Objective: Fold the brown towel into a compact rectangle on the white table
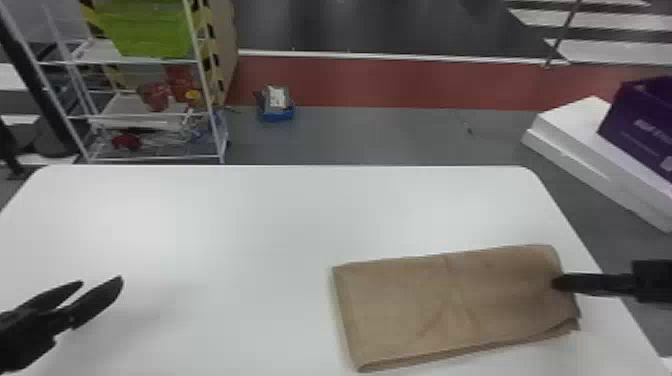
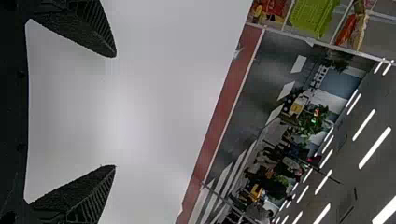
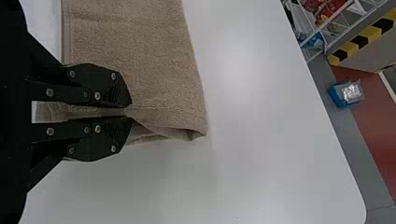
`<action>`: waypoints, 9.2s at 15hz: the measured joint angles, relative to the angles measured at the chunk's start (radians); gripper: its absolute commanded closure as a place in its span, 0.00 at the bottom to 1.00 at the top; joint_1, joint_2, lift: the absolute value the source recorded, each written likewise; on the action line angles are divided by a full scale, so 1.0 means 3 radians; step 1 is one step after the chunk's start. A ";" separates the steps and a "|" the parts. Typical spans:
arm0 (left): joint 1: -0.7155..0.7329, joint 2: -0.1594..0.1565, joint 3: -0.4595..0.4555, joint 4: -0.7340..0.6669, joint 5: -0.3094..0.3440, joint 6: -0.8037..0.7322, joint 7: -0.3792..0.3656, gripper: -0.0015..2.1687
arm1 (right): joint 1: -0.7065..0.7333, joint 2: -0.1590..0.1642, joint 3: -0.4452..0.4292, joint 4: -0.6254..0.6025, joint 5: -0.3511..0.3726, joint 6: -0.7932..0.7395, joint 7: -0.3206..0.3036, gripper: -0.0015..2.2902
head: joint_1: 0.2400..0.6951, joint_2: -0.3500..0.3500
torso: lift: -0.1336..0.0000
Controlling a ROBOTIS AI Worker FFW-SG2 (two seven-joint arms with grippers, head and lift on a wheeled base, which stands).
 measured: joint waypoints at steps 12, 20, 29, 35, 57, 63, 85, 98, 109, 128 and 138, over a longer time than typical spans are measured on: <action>0.0021 0.0000 0.0020 0.0018 0.0012 -0.0055 -0.0021 0.01 | 0.0209 -0.0189 -0.0133 -0.0108 0.0023 0.0000 0.0071 0.09 | 1.00 0.36 | 0.07; 0.0040 0.0000 0.0041 0.0030 0.0020 -0.0083 -0.0021 0.01 | 0.0145 -0.0041 0.0131 0.0144 0.0204 0.0000 0.0016 0.15 | 1.00 0.40 | 0.07; 0.0048 0.0000 0.0086 0.0043 0.0026 -0.0113 -0.0025 0.01 | 0.0035 0.0076 0.0332 0.0280 0.0310 0.0000 0.0010 0.42 | 1.00 0.46 | 0.07; 0.0048 0.0000 0.0087 0.0038 0.0026 -0.0113 -0.0026 0.01 | 0.0046 0.0100 0.0078 0.0145 0.0097 0.0001 0.0176 0.46 | 1.00 0.48 | 0.07; 0.0105 0.0000 0.0238 -0.0032 0.0124 -0.0106 -0.0077 0.01 | 0.0129 0.0404 0.1994 -0.1414 0.0709 0.0000 0.0480 0.46 | 1.00 1.00 | 0.07; 0.0109 0.0000 0.0245 0.0002 0.0129 -0.0128 -0.0068 0.01 | 0.0299 0.0382 0.2207 -0.1398 0.0974 0.0000 0.0569 0.34 | 1.00 1.00 | 0.07; 0.0089 0.0000 0.0193 0.0058 0.0118 -0.0174 -0.0046 0.01 | 0.0816 0.0108 0.1614 -0.1644 0.1043 0.0000 0.0569 0.26 | 1.00 0.91 | 0.07; 0.0099 0.0000 0.0257 0.0058 0.0124 -0.0174 -0.0071 0.01 | 0.0343 0.0266 0.2252 -0.1083 0.1534 0.0000 0.0569 0.67 | 1.00 0.96 | 0.07; 0.0113 0.0000 0.0311 0.0055 0.0154 -0.0171 -0.0120 0.01 | -0.0711 0.1086 0.2178 0.0495 0.1491 -0.0001 0.0346 0.67 | 1.00 0.98 | 0.07; 0.0119 0.0000 0.0302 0.0058 0.0170 -0.0183 -0.0092 0.01 | -0.1256 0.1566 0.1889 0.1089 0.1299 -0.0056 -0.0507 0.67 | 1.00 0.97 | 0.07; 0.0119 0.0000 0.0271 0.0056 0.0168 -0.0184 -0.0072 0.01 | -0.1400 0.1566 0.1872 0.1345 0.1138 -0.0475 -0.0728 0.67 | 1.00 0.95 | 0.07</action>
